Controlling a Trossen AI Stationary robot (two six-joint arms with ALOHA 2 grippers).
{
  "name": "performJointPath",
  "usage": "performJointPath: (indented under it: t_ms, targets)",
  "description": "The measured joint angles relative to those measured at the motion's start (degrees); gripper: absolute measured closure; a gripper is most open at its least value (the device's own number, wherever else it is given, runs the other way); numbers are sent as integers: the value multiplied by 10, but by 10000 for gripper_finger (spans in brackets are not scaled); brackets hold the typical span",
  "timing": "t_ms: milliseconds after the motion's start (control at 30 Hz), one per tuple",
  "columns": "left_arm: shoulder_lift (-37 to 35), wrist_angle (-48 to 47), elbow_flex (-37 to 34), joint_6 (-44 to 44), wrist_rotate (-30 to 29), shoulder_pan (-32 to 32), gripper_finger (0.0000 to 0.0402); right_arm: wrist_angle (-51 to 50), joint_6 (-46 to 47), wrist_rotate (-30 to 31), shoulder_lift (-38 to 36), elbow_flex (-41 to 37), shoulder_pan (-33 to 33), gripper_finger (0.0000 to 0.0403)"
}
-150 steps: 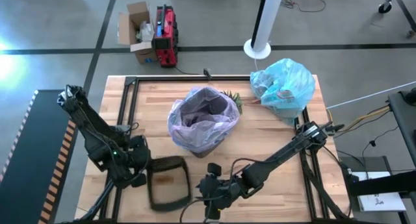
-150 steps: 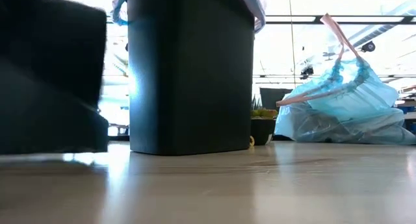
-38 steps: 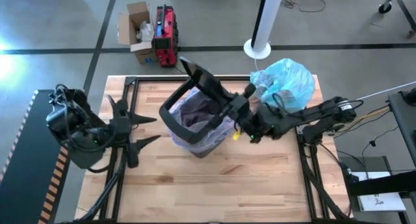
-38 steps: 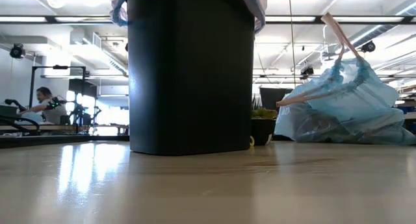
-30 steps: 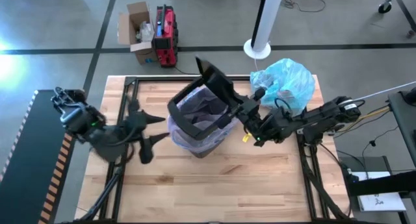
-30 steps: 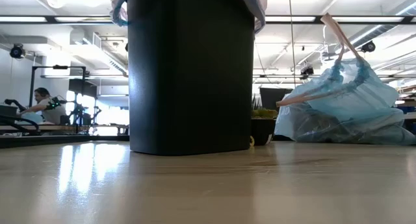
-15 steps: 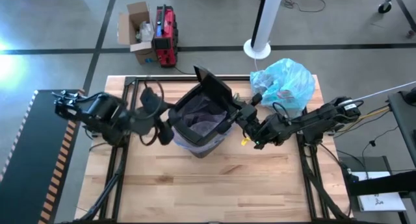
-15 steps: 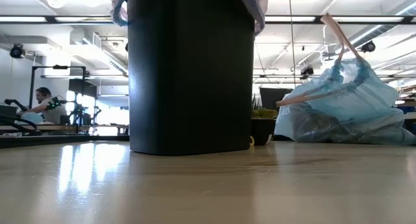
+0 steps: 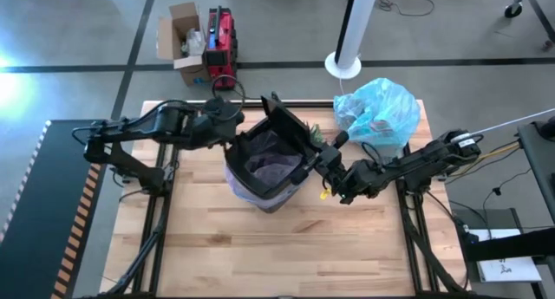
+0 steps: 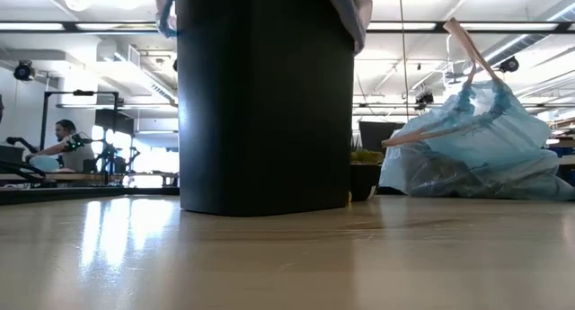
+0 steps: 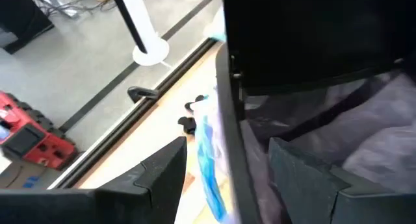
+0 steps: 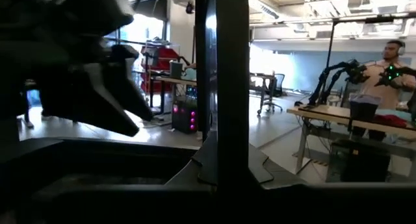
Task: Place trash/remove bag and relplace
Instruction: Close the trash bin
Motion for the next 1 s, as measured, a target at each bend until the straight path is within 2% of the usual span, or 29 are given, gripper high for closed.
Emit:
performJointPath:
  t_ms: [100,267,433,567,733,900,1000]
  targets:
    - [13,-2,0,17,16,11,201,-14,-3,-1,0,0,3,403]
    - [31,-10,-4,25,33,11,207,-75,57,-1,-2,1,5,403]
    - [30,-14,-45,9,47,11,210,-120,92,-2,-13,0,15,391]
    - [19,-6,-77,-13,50,12,206,-227,133,-13,-46,8,22,355]
    - [15,11,-89,-15,53,12,200,-413,260,-64,-91,40,22,297]
    - [16,21,-93,-6,57,11,205,-495,294,-97,-100,64,22,243]
    - [16,25,-105,-1,55,11,210,-515,354,-102,-86,54,19,218]
